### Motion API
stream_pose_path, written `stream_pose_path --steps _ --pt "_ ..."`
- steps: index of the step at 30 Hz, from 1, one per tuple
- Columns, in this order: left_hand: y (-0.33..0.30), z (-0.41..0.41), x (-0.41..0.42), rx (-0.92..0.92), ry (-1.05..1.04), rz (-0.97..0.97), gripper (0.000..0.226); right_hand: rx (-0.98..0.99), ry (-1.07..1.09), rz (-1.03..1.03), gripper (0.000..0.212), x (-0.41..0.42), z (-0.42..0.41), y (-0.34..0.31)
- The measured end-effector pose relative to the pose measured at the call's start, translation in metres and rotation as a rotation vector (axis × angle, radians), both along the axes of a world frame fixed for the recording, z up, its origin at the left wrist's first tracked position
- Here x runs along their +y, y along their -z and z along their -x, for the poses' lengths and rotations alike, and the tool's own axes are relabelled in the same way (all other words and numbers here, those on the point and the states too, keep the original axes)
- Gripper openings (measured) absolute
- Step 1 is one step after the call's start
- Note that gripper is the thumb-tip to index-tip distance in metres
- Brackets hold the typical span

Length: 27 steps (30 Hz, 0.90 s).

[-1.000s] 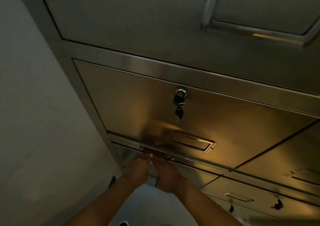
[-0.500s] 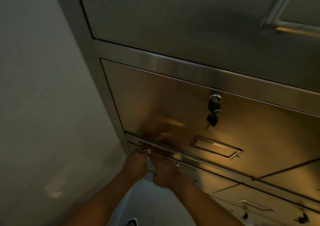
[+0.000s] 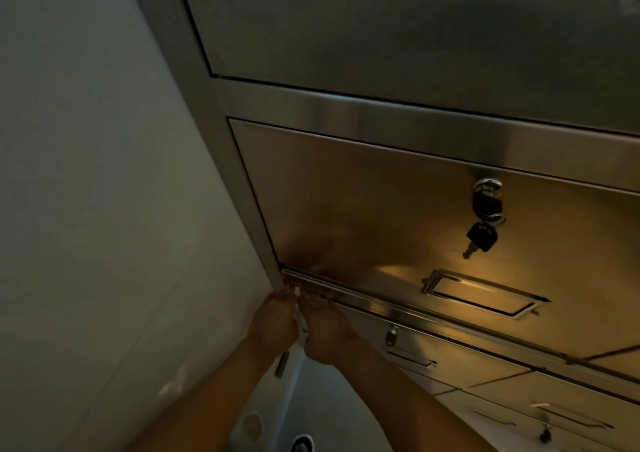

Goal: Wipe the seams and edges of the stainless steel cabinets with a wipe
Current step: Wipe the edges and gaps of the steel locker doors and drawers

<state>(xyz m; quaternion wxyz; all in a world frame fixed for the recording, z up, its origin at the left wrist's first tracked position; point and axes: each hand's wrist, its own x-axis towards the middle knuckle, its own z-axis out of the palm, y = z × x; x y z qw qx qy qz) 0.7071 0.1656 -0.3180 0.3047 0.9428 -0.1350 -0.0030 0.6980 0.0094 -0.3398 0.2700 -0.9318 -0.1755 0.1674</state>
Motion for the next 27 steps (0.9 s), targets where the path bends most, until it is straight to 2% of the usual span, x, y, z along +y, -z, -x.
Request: stream_pose_path --steps 3,6,8,10,14,22,27 --pt "0.004 0.001 0.003 -0.034 0.025 -0.026 0.053 -0.017 0.019 0.014 0.094 0.005 -0.002 0.009" --pt "0.005 -0.001 -0.001 0.063 -0.016 -0.045 0.041 -0.004 0.048 0.01 0.096 0.002 0.0 0.013" --pt "0.006 -0.001 -0.001 0.066 -0.003 -0.026 0.031 0.005 0.069 -0.005 0.101 -0.002 0.005 0.002" --pt "0.014 0.001 -0.003 0.022 0.039 -0.002 0.039 -0.008 0.074 -0.019 0.101 -0.01 0.013 -0.016" --pt "0.035 0.012 -0.028 0.087 0.15 -0.013 0.063 -0.022 0.096 -0.017 0.094 -0.04 0.03 -0.035" --pt "0.026 0.04 -0.101 0.008 0.239 -0.025 0.064 0.073 0.207 0.056 0.088 -0.105 0.069 -0.053" --pt "0.018 0.056 -0.149 0.052 0.32 -0.093 0.069 0.058 0.287 0.003 0.083 -0.152 0.1 -0.045"
